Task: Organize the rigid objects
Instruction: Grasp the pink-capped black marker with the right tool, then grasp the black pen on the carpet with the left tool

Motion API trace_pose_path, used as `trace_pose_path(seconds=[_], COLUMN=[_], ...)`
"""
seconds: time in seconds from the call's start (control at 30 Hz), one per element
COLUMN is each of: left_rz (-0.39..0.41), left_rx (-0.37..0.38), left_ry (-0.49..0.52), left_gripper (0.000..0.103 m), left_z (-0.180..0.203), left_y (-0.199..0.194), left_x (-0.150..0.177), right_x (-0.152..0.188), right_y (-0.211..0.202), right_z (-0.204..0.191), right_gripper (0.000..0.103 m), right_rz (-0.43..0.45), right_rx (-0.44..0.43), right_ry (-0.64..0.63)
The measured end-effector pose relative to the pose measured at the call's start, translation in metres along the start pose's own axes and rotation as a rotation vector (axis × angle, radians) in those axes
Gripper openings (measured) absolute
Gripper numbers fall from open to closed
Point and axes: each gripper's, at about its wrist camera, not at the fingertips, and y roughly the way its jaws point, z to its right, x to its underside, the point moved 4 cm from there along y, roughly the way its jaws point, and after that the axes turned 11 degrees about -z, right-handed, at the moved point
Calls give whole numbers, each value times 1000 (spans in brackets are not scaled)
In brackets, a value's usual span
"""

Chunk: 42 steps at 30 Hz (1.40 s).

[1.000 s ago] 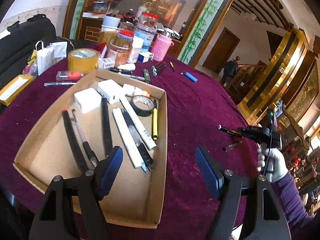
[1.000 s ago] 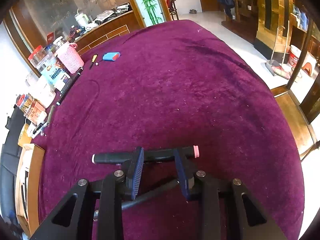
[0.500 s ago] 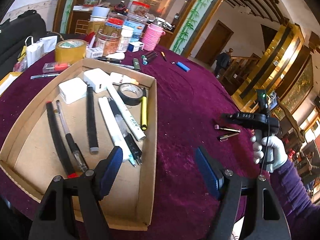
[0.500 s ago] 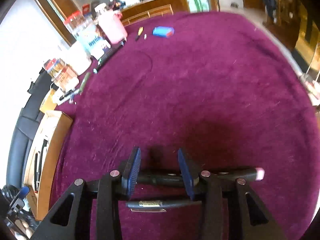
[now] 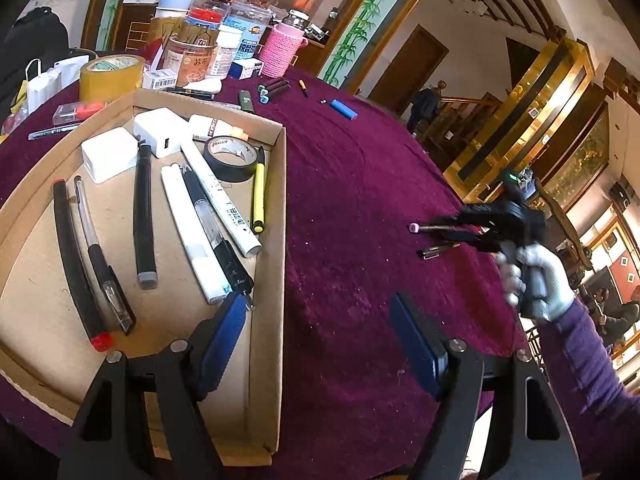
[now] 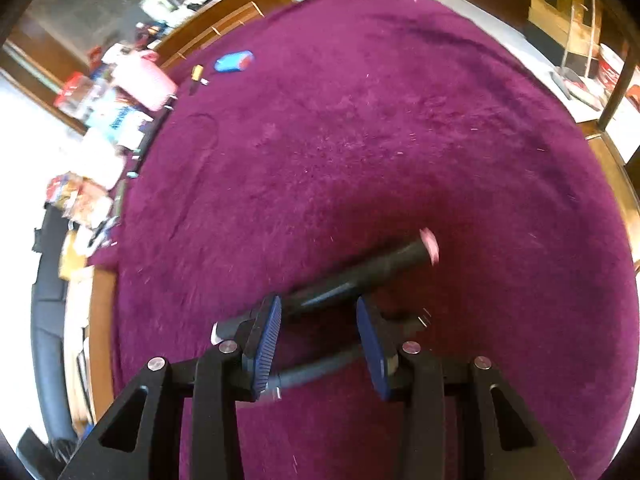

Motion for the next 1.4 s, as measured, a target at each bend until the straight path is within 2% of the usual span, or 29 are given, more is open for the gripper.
trace_pose_path(seconds=[0.1, 0.17, 0.27, 0.3, 0.33, 0.37, 0.47, 0.67, 0.7, 0.77, 0.9, 1.0, 1.1, 1.17, 1.27, 1.3, 1.37, 1.4], left_rz=[9, 11, 7, 5, 3, 0, -5, -44, -68, -102, -139, -174, -216, -239, -338, -312, -332, -340], left_rx=[2, 8, 11, 11, 11, 8, 0, -11, -16, -33, -103, -147, -151, -179, -214, -176, -188, -195], left_ry=[-8, -14, -13, -12, -7, 1, 22, 129, 168, 240, 481, 572, 631, 672, 706, 694, 664, 644], left_gripper=[74, 74, 74, 74, 74, 74, 74, 74, 74, 74, 74, 74, 73, 69, 64, 57, 38, 17], left_z=[-5, -9, -11, -11, -10, -8, 0, 45, 61, 86, 156, 186, 202, 208, 209, 211, 209, 207], left_y=[-4, -6, -6, -6, -6, -6, -6, 9, 20, 37, 90, 132, 167, 190, 228, 226, 223, 218], left_x=[1, 1, 0, 1, 2, 2, 3, -4, -7, -11, -26, -42, -54, -62, -64, -66, -69, -69], right_x=[-21, -28, -30, -27, -25, -22, -16, 15, 23, 30, 57, 71, 78, 82, 85, 86, 86, 87], right_y=[10, 17, 28, 31, 31, 31, 25, -34, -49, -62, -83, -90, -91, -90, -86, -84, -81, -80], right_z=[-20, -37, -55, -63, -64, -68, -69, -37, -24, -12, 33, 63, 81, 87, 91, 91, 91, 89], right_gripper=[46, 46, 45, 42, 26, 15, 15, 15, 15, 16, 16, 16, 16, 16, 16, 16, 16, 16], right_rz=[23, 37, 62, 82, 92, 95, 85, 174, 190, 215, 243, 260, 269, 266, 262, 258, 258, 257], right_rx=[99, 200, 315, 360, 354, 331, 237, 5, -50, -85, -163, -232, -286, -306, -330, -349, -367, -373], right_ry=[-18, -60, -123, -154, -170, -185, -182, -138, -124, -108, -50, -1, 26, 22, 14, 14, 9, 4])
